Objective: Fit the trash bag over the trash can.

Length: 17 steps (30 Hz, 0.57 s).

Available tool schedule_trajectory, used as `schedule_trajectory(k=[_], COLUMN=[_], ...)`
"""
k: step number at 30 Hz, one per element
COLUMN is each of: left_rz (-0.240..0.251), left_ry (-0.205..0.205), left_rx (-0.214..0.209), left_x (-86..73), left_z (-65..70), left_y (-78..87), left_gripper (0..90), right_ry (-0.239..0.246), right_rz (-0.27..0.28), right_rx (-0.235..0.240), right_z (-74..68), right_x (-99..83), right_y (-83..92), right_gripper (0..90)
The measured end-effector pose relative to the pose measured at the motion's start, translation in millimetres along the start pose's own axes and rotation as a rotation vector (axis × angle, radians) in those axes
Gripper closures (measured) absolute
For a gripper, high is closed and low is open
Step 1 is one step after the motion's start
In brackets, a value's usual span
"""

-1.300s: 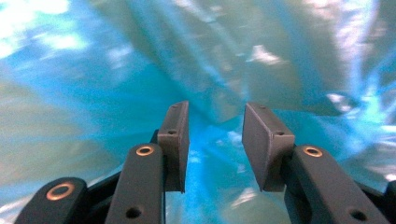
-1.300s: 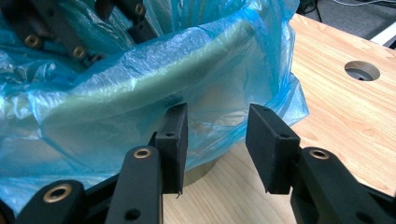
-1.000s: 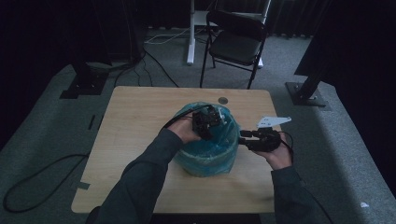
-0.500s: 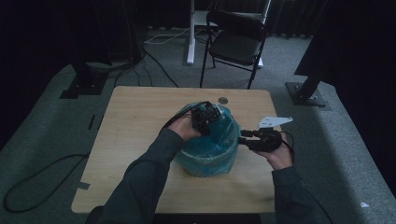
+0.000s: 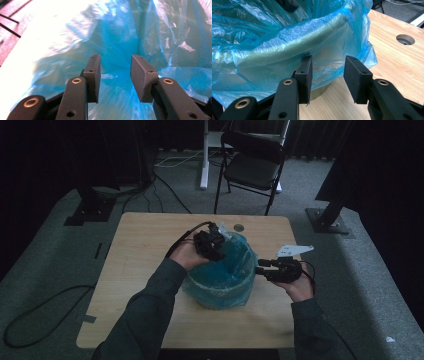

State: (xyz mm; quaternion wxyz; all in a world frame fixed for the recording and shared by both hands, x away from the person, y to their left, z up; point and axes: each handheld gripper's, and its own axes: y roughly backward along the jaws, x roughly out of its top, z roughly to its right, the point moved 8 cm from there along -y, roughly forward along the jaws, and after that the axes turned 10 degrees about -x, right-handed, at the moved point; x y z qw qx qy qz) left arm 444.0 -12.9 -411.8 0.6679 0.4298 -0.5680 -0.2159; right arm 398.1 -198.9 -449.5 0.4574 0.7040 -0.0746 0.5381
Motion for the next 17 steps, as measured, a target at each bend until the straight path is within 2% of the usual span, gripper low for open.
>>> schedule_trajectory(k=[3,5,8,9,13,14,15,17], left_rz=[0.052,0.076,0.098,0.127,0.197,0.197,0.219,0.244], left_ry=[0.015,0.007,0.005,0.009,0.043,0.043,0.062,0.091], left_rx=[0.015,0.038,0.046,0.061,0.083,0.083,0.104,0.113], left_x=[-3.4,-5.6,-7.7,-11.0,-19.2,-19.2,-26.4,-34.1], left_z=[-5.0,-6.8,-7.7,-10.4,-17.3,-17.3,-21.8,-26.3], left_y=[11.9,20.6,28.2,36.9,49.8,49.8,54.0,58.1], left_gripper=[60.2,60.2,60.0,60.0,60.0,60.0,60.0,59.9], right_ry=[-0.002,-0.002,-0.002,-0.002,-0.001,-0.001,-0.003,-0.004], right_rz=[0.000,0.000,0.002,0.002,0.007,0.007,0.009,0.021], right_rx=[0.000,-0.001,0.000,0.000,-0.002,-0.002,-0.002,-0.004], right_z=[0.1,0.3,0.3,0.3,1.2,1.2,1.3,2.6], right_x=[0.3,0.3,0.3,0.4,0.8,0.8,1.2,2.7], right_y=[0.1,0.2,0.5,0.5,2.3,2.3,3.1,6.4], right_gripper=[58.0,57.9,57.8,57.8,57.6,57.6,57.6,57.4])
